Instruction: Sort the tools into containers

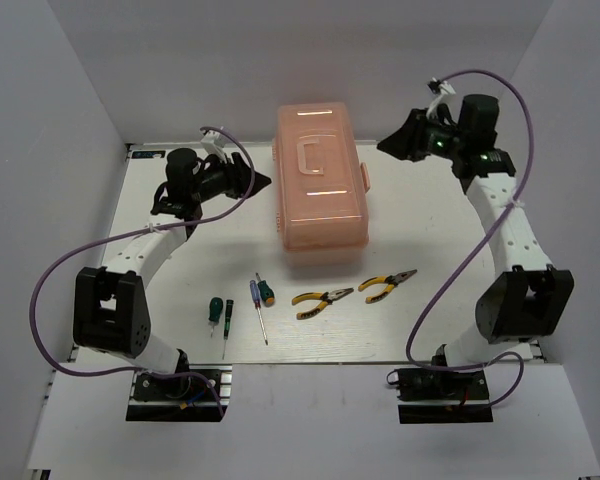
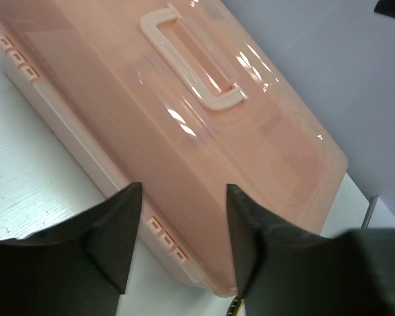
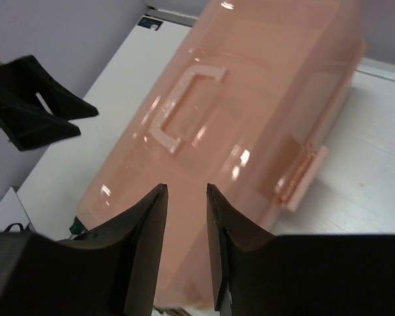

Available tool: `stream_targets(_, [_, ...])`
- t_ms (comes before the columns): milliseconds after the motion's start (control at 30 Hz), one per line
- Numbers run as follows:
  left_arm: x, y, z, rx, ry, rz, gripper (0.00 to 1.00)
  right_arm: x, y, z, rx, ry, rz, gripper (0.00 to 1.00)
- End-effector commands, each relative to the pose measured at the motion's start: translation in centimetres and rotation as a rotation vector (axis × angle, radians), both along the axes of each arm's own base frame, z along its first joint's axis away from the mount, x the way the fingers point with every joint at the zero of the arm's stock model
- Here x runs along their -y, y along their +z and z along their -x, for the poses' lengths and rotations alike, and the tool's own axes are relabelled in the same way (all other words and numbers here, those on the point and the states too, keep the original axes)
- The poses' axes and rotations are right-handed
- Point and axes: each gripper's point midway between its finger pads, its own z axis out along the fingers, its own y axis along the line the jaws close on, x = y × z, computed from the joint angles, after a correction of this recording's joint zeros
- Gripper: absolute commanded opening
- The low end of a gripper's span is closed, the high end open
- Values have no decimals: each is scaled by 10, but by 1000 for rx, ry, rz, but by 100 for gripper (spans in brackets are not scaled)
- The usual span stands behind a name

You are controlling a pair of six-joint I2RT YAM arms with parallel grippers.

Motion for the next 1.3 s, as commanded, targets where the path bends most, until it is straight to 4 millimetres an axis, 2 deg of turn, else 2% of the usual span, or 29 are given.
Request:
stream_targets(0, [-6, 10, 6, 43, 31, -20, 66, -38, 29, -6, 24, 26, -22, 36])
stream_targets(33, [-6, 5, 7, 33, 31, -22, 72, -43, 18, -18, 2, 4, -5, 36])
stream_targets(67, [-6, 3, 8, 33, 28, -33, 73, -65, 35, -14, 64, 42, 10, 34])
stream_targets(133, [-8, 2, 6, 42, 36, -43, 74, -67, 20, -32, 54, -37, 76, 34])
stream_targets(167, [-8, 2, 6, 50, 34, -50, 74, -77, 33, -33, 87, -44, 78, 34])
stream_targets(233, [-8, 4, 5, 58, 32, -59, 76, -100, 23, -34, 71, -29, 95, 34])
stream_targets(267, [-9, 4, 4, 58, 41, -61, 76, -104, 30, -38, 91, -47, 96, 34])
stream_targets(333, [-9, -4, 0, 52, 39, -69, 77, -128, 17, -33, 59, -40, 109, 34])
stream_targets(367, [-9, -4, 0, 52, 39, -69, 78, -127, 16, -37, 58, -56, 115, 34])
stream_targets(400, [-9, -8, -2, 48, 39, -70, 78, -147, 6, -30, 38, -34, 127, 34])
stream_targets(467, [-8, -14, -4, 35, 39, -73, 82, -150, -3, -37, 33, -103, 166, 36])
stream_targets(500, [-8, -13, -7, 36, 39, -73, 83, -162, -17, -37, 19, -120, 196, 38])
stream_targets(533, [-7, -9, -8, 45, 39, -71, 83, -165, -27, -40, 2, -134, 211, 40])
stream_targets(667, [-7, -14, -12, 33, 39, -74, 86, -183, -42, -40, -19, -149, 230, 55])
stream_targets(900, [3, -16, -31, 29, 20, -72, 87, -185, -66, -50, -28, -234, 297, 55])
stream_targets(967, [4, -21, -31, 18, 9, -72, 87, -184, -64, -51, -16, -241, 308, 55])
stream_targets(1133, [7, -15, -37, 29, 2, -60, 87, -182, -63, -51, 5, -249, 332, 55])
stream_targets(1167, [7, -20, -38, 19, 2, -62, 87, -183, -64, -51, 12, -250, 343, 55])
stream_targets(1267, [12, -15, -41, 31, -7, -60, 87, -180, -76, -53, -4, -265, 364, 55])
